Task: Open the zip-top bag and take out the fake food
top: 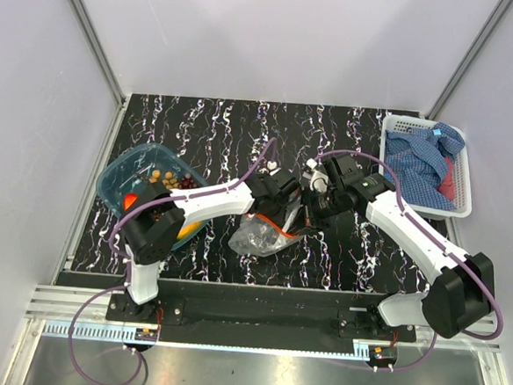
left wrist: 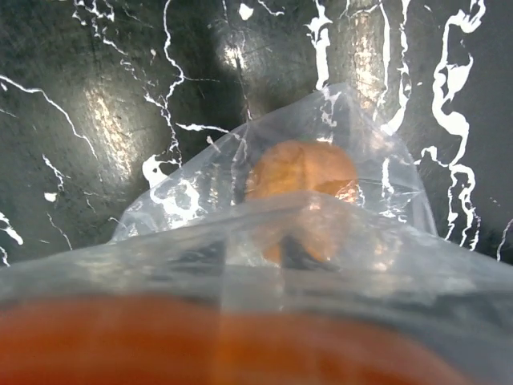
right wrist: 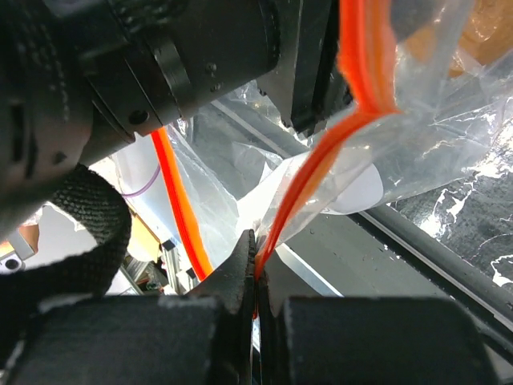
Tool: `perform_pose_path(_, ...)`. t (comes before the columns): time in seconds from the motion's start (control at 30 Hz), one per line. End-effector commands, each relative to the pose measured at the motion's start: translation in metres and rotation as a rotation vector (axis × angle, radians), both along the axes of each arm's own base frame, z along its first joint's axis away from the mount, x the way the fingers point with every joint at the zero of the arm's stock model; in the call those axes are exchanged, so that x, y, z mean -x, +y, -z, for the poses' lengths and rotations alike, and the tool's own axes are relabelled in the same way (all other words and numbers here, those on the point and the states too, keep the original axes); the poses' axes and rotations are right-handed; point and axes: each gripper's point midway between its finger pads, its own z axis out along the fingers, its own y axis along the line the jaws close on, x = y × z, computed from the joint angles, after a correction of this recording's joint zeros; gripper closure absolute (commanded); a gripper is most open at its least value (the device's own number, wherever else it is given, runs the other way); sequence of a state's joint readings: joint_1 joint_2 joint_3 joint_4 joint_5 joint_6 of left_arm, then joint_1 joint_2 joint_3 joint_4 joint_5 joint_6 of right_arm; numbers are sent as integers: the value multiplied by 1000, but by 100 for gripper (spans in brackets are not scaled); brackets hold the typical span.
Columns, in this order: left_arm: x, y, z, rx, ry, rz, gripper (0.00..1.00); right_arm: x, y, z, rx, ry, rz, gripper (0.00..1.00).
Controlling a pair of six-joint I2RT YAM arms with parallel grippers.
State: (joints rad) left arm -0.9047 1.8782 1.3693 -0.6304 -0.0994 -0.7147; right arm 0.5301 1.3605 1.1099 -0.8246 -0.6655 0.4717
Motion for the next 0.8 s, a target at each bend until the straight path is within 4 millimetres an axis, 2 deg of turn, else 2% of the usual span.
perform_pose_path(0.0, -11, -3, -22, 21, -83, 2, 70, 1, -1, -10, -16, -44, 12, 100)
perform_pose_path(0.03, -11, -3, -38, 42, -112, 28, 70, 1, -2, -11, -16, -51, 15, 100)
perform_pose_path(0.1, -5, -5, -55, 81, -123, 62, 70, 0, -2, -11, -11, -56, 18, 100)
perform_pose_path(0.17, 5, -10, -59, 118, -71, 107, 70, -1, -2, -12, -13, -62, 19, 100)
perform_pose_path(0.2, 12, -8, -55, 104, -22, 109, 74, -2, -2, -13, -12, -63, 19, 100)
perform_pose_path(0.23, 21, -16, -59, 142, 21, 141, 76, -4, -1, -14, -12, -64, 25, 100)
perform_pose_path(0.37, 31, -19, -61, 164, 69, 178, 85, -7, 2, -18, -21, -59, 41, 100)
perform_pose_path(0.43, 35, -23, -60, 175, 90, 210, 94, -9, 2, -17, -17, -55, 55, 100)
perform_pose_path(0.57, 44, -28, -38, 162, 176, 239, 97, -10, 3, -15, -20, -47, 68, 100)
perform_pose_path(0.63, 40, -28, -33, 150, 163, 219, 96, -10, 4, -15, -24, -44, 73, 100)
perform_pose_path(0.77, 33, -36, -24, 156, 158, 208, 85, -8, 3, -14, -26, -35, 80, 100)
